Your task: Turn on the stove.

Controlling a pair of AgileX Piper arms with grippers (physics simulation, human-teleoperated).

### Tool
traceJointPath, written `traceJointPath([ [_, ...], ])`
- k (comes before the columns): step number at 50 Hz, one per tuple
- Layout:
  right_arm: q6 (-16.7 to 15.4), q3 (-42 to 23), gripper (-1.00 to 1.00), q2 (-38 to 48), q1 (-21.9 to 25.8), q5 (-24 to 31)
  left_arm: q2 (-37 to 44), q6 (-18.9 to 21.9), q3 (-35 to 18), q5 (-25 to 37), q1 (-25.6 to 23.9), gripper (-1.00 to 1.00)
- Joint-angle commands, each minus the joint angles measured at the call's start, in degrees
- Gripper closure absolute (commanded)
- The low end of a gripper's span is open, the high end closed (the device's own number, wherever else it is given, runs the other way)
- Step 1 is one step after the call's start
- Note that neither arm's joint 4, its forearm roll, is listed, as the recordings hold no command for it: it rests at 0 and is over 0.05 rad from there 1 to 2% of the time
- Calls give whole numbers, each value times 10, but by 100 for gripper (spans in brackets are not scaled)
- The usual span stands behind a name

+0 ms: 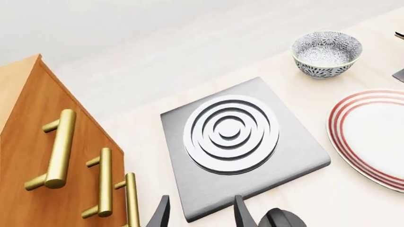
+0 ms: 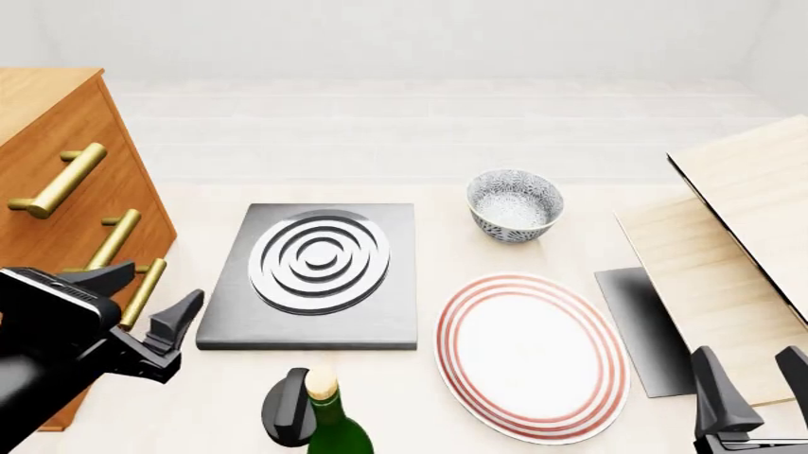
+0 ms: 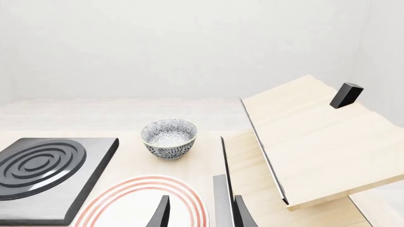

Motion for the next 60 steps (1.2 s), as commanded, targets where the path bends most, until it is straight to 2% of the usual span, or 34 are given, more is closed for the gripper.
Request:
traceJointPath([
  [1, 0, 0, -100, 0, 0, 0, 52, 9, -25, 10, -31, -100],
  [5, 0, 0, -100, 0, 0, 0, 68, 4, -38, 14, -30, -100],
  [6, 0, 1, -100, 1, 0, -1, 87, -22, -49, 21, -33, -100],
  [7, 0, 0, -100, -1, 0, 1, 88, -6, -54, 20, -23, -100],
  [10, 0, 0, -100, 0, 0, 0, 99, -4, -74, 34, -25, -100],
  [17, 0, 0, -100, 1, 0, -1, 123, -5, -90, 42, -34, -100],
  [22, 0, 0, -100, 2, 0, -2, 139, -21, -97, 45, -53, -100],
  [24, 0, 0, -100, 3, 0, -3, 139, -23, -95, 44, -59, -100],
  [26, 0, 0, -100, 3, 0, -3, 150, -44, -98, 47, -73, -100],
  [32, 0, 0, -100, 6, 0, -6, 166, -69, -95, 50, -93, -100],
  [36, 0, 0, -100, 4, 0, -4, 169, -51, -81, 36, -96, -100],
  [38, 0, 0, -100, 4, 0, -4, 182, -60, -75, 28, -101, -100],
  [44, 0, 1, -100, 6, 0, -7, 189, -53, -69, 22, -110, -100],
  [54, 0, 1, -100, 6, 0, -6, 194, -60, -64, 17, -110, -100],
  [60, 0, 0, -100, 3, 0, -3, 214, -79, -54, 4, -124, -100],
])
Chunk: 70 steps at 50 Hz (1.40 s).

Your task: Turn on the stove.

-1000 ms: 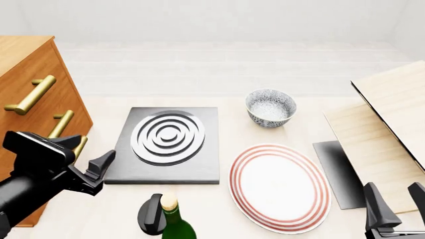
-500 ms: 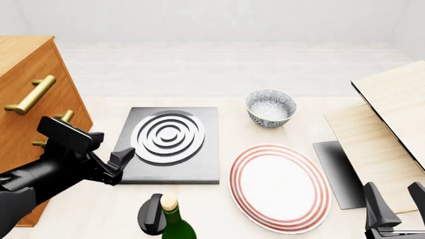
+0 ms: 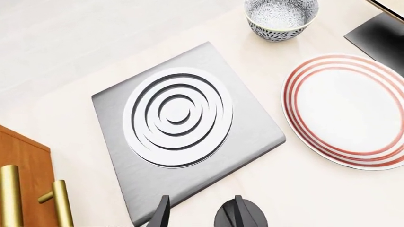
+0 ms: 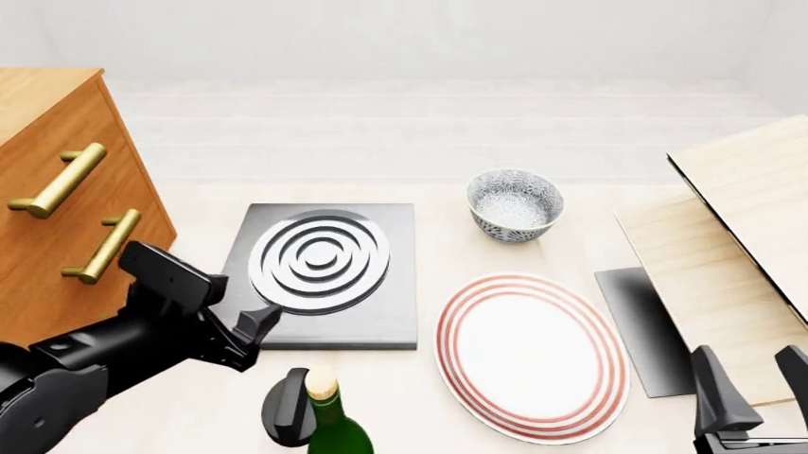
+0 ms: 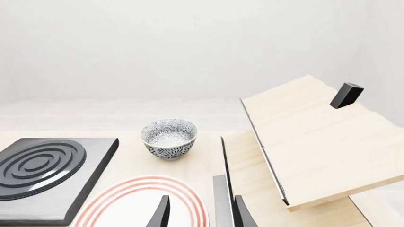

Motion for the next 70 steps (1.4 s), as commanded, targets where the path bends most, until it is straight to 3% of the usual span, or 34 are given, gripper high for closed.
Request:
traceJointPath([
  [1, 0, -1, -100, -2, 0, 3, 24, -18, 13, -15, -16, -100],
  [47, 0, 0, -100, -1, 0, 1, 94, -68, 53, -89, -56, -100],
  [70, 0, 0, -100, -1, 0, 1, 142, -67, 79, -142, -49, -100],
])
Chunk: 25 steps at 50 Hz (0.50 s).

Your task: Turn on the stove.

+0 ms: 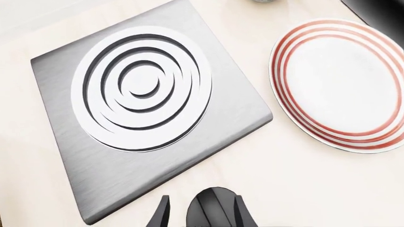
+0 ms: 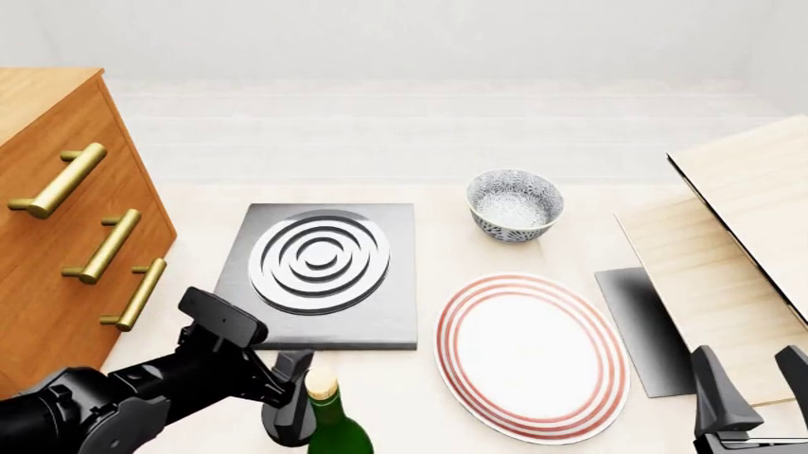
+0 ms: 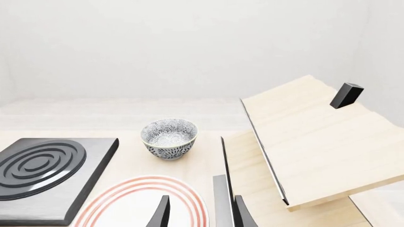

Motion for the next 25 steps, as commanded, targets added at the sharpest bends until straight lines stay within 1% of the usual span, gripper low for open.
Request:
traceJointPath([
  [1, 0, 0, -100, 0, 0, 0, 21, -3, 13, -23, 0, -100],
  [10, 0, 0, -100, 0, 0, 0, 35, -22, 20, -35, -16, -100],
  [25, 0, 0, -100, 0, 0, 0, 52, -39, 21, -46, -26, -100],
])
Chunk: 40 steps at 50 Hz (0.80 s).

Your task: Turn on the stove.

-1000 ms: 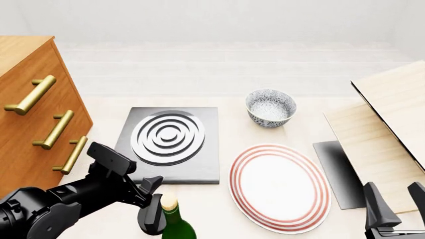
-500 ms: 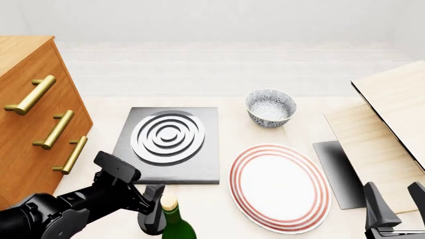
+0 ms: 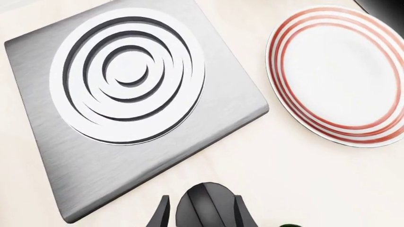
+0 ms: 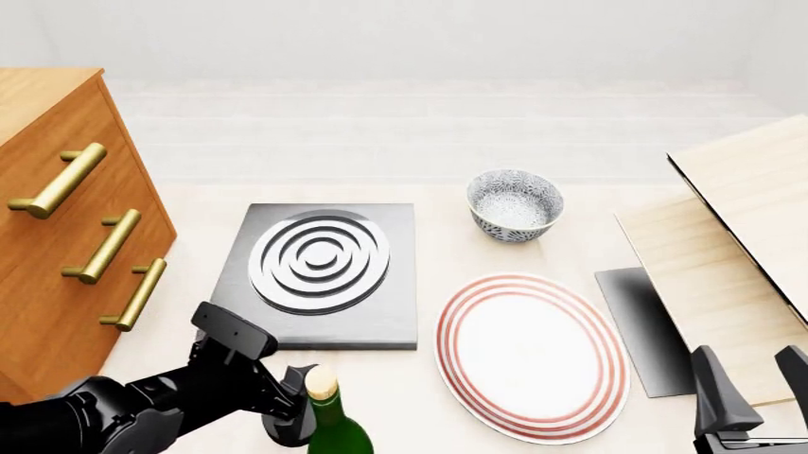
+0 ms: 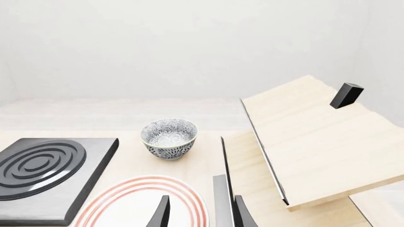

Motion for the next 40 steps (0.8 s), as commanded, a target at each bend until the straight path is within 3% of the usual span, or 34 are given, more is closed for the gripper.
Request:
traceJointPath([
  [1, 0, 0, -100, 0, 0, 0, 15, -15, 3, -11, -8, -100],
  [21, 0, 0, -100, 0, 0, 0, 70, -25, 34, -75, -4, -100],
  [40, 0, 0, -100, 0, 0, 0, 99, -34, 38, -99, -7, -100],
])
